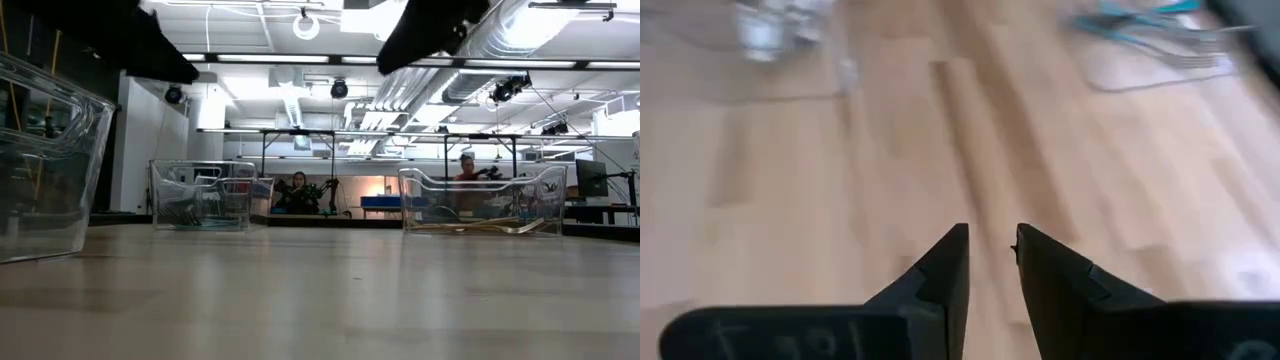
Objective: Sort silverware by color (type)
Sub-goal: Return to Home Position
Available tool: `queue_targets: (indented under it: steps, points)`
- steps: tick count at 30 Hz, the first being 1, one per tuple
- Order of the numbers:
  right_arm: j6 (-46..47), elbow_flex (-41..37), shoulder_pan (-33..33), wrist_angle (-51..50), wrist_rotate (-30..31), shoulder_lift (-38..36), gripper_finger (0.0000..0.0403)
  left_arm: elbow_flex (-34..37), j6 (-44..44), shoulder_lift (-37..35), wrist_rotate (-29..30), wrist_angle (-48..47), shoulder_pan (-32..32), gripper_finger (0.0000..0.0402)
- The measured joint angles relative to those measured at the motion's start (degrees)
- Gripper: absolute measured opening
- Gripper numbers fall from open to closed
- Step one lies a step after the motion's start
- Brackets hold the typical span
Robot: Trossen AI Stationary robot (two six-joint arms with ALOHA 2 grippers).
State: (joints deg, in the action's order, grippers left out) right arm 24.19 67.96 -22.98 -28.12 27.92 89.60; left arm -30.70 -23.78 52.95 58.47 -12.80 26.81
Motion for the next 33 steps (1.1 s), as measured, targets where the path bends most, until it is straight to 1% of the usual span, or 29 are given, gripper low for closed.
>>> queue_targets:
  steps: [2, 4, 6, 8, 9, 11, 12, 14, 16, 19, 22, 28, 33]
  points:
    - [-1.52, 0.0, 1.83, -1.84, 0.42, 0.0, 0.0082, 0.0, 5.56, -0.31, -5.92, 2.01, -4.83, 0.0129]
    - [-2.75, 0.0, 3.33, -3.5, 0.34, 0.0, 0.0082, 0.0, 10.6, -0.52, -15.01, 6.24, -10.28, 0.0114]
    - [-3.97, 0.0, 4.42, -5.57, 0.36, 0.0, 0.0082, -0.02, 15.77, -0.5, -23.48, 9.89, -15.06, 0.009]
    - [-4.75, 0.0, 5.04, -7.88, 0.34, -0.05, 0.0082, -0.02, 19.85, -0.48, -28.63, 13.02, -18.53, 0.0061]
    - [-4.78, 0.0, 5.14, -9.28, 0.34, -0.2, 0.0082, -0.07, 21.94, -0.48, -30.11, 13.94, -19.81, 0.0044]
    - [-4.77, 0.0, 5.13, -11.47, 0.89, -0.44, 0.0082, -0.06, 24.52, -0.79, -31.95, 14.43, -21.48, 0.0014]
    - [-4.77, -0.02, 5.09, -12.85, 1.21, -0.7, 0.0082, -0.04, 24.98, -1.31, -32.97, 14.16, -21.99, 0.0007]
    - [-4.79, -0.77, 4.95, -13.61, 1.91, -1.71, 0.0082, 0.23, 25.48, -2.14, -34.69, 14.61, -22.64, 0.0008]
    - [-4.72, -2.58, 4.89, -13.74, 2.08, -3.51, 0.0082, 3.09, 25.82, -3.76, -35.9, 17.02, -22.66, 0.0004]
    - [-2.71, -7.28, 4.89, -13.31, 2.1, -7.86, 0.0082, 9.94, 25.99, -7.3, -38.41, 24.04, -22.63, 0.0002]
    - [0.22, -13.54, 4.89, -9.64, 1.91, -13.51, 0.0082, 16.04, 25.62, -12.2, -38.91, 28.09, -22.62, 0.0001]
    - [0.3, -25.97, 4.85, 5.76, -1.01, -23.87, 0.0082, 24.26, 24.33, -23.87, -43.15, 30.22, -22.62, 0.0001]
    - [-2.49, -31.77, 4.85, 15.17, -2.49, -29.23, 0.0082, 29.82, 23.99, -34.4, -45.07, 30.6, -22.64, 0.0001]
